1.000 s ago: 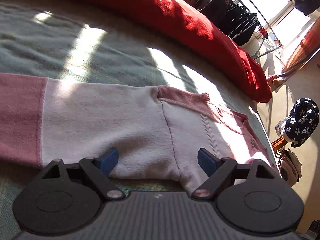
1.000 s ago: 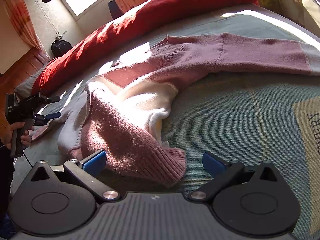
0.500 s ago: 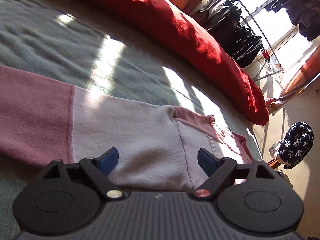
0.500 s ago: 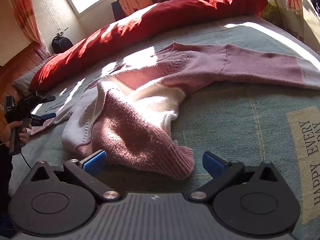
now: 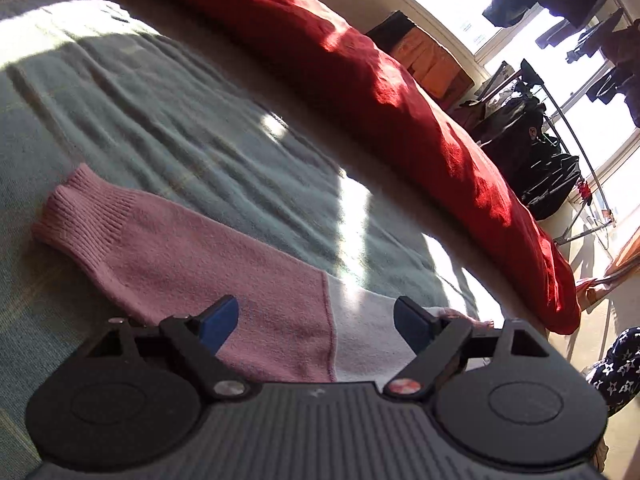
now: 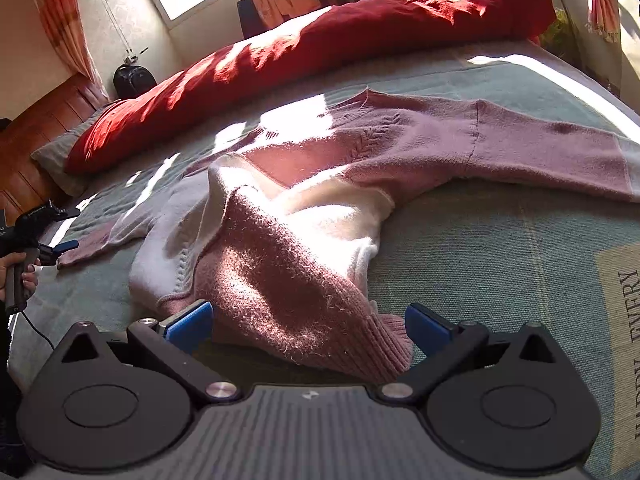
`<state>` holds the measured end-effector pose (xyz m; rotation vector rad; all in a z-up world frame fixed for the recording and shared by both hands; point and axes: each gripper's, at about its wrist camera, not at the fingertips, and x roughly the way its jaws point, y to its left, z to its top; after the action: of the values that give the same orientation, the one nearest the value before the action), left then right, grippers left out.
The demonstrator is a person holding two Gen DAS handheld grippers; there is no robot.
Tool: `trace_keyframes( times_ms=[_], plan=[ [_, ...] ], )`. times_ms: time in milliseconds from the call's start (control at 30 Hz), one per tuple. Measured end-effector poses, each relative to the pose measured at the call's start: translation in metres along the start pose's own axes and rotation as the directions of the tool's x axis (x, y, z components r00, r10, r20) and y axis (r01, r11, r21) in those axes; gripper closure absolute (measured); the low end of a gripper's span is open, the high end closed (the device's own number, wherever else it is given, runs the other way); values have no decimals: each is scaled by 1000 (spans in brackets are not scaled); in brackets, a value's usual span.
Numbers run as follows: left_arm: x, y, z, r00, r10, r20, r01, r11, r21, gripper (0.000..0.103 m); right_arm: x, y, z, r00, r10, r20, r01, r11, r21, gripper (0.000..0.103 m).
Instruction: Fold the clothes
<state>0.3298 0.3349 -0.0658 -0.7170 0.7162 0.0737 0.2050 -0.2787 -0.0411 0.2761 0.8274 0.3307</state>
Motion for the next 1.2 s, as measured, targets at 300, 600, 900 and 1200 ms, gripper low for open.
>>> trace_keyframes(
  times_ms=[300,600,900,1200],
  plan=[
    [10,22,18,973,209,102,-215,975,51,20,-5,28,7,1000,-21,7,22,992,-126,0],
    [-7,-66,-37,997,81,15,-82,945,316,17,4,-7,39,997,-2,72,8,996,-91,0],
    [3,-174,-112,993,-36,-116,98,803,588,17,66,-104,127,989,97,116,-117,976,184,0],
    [6,-193,-160,987,51,-151,75,688,722,17,76,-138,110,999,14,53,-26,973,228,0]
  ],
)
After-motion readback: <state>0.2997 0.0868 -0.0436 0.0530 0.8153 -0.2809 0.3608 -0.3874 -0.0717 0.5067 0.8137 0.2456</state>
